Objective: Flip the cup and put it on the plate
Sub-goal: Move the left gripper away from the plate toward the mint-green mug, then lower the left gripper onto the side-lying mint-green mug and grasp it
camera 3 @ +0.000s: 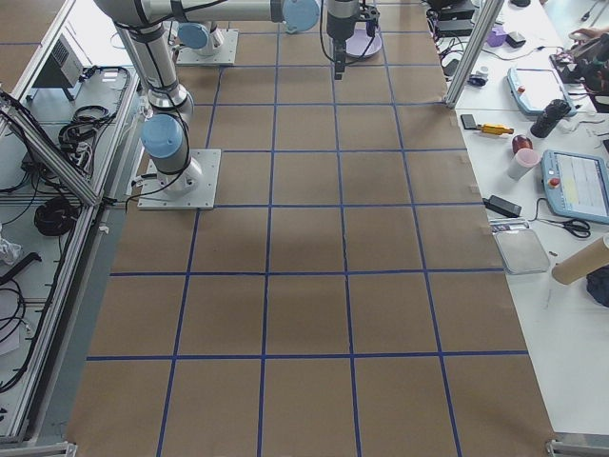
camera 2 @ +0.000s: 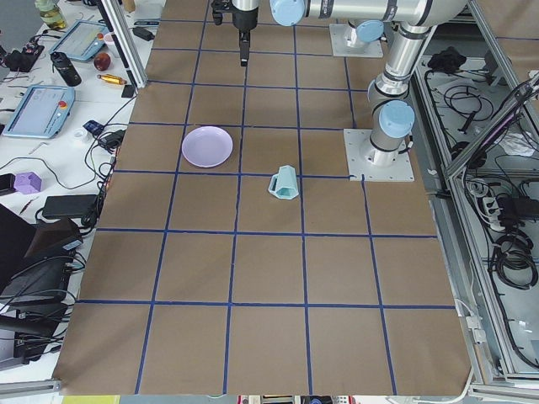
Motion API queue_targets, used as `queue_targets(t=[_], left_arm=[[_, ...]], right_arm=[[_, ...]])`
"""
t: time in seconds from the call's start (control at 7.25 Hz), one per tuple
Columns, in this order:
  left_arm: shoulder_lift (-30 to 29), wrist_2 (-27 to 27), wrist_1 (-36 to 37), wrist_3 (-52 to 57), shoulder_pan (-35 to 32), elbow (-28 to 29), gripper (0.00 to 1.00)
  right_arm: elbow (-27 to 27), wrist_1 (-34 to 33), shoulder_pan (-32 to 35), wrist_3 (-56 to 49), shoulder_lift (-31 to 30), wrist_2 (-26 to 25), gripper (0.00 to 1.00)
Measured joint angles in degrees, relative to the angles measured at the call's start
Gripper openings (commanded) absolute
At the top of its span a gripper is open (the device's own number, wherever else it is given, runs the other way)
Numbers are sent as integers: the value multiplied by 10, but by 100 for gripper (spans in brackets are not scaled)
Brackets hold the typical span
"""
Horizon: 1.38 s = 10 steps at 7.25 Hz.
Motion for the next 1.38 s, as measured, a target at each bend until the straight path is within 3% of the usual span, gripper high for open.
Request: queue_targets(t=[0.97, 1.38], left_arm=[[7, 0, -21, 5, 9, -1, 100], [17, -2, -59, 74, 77, -6, 100]], right_arm=[[0, 0, 0, 0, 0, 0, 100], [0, 0, 0, 0, 0, 0, 100]])
